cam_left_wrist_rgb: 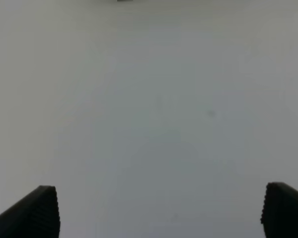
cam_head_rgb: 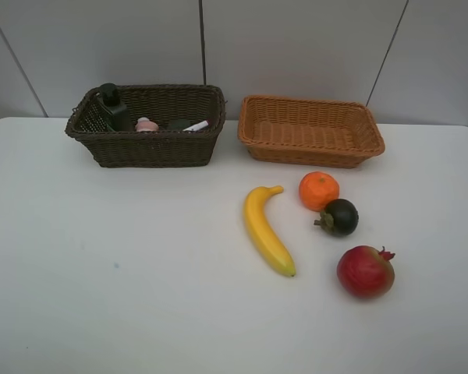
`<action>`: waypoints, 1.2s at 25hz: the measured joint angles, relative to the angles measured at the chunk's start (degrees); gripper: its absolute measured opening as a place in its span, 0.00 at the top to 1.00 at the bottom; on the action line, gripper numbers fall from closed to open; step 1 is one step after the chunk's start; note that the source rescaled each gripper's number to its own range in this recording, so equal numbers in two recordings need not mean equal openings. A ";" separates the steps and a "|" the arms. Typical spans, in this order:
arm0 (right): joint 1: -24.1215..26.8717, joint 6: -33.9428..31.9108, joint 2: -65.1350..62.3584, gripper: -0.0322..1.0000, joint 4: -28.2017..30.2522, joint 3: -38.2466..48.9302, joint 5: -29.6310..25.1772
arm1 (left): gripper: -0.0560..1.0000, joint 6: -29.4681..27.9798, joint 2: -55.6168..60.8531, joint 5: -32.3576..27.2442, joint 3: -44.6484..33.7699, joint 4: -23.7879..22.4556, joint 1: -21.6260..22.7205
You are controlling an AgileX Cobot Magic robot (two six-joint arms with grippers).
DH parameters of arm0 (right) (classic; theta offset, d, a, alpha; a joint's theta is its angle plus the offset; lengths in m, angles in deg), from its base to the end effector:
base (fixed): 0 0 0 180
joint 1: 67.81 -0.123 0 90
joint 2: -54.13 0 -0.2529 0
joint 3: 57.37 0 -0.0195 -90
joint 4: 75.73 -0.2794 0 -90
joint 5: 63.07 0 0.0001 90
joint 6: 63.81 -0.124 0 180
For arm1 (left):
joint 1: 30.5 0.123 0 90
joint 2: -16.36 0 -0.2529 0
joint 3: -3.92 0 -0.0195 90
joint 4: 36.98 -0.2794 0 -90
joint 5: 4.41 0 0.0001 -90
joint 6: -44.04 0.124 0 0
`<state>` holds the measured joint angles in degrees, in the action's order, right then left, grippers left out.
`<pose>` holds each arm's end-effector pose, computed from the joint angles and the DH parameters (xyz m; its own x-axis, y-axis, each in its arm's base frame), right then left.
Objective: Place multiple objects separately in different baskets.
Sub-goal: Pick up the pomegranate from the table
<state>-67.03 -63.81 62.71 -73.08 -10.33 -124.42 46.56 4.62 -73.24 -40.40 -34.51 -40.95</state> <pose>0.0798 -0.0061 0.2784 -0.4541 -0.0160 -0.8908 0.0397 0.9985 -0.0382 0.0727 -0.0185 0.2757 -0.5560 0.1314 -0.8208 0.2295 0.9733 0.0003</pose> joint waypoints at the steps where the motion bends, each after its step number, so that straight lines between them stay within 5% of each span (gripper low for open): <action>1: 0.00 0.00 0.00 0.20 0.00 0.00 0.00 | 0.00 0.90 1.23 0.14 -0.14 1.03 0.00; 11: 0.00 0.00 0.00 0.20 0.00 0.00 0.00 | 0.00 5.86 3.31 6.35 -2.52 8.66 0.00; 30: 0.00 0.00 0.00 0.20 0.00 0.00 0.00 | 0.00 6.06 3.31 7.40 -2.57 9.07 0.00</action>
<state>-67.03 -63.81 62.71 -73.08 -10.33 -124.42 52.63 7.92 -65.84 -42.98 -25.45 -40.95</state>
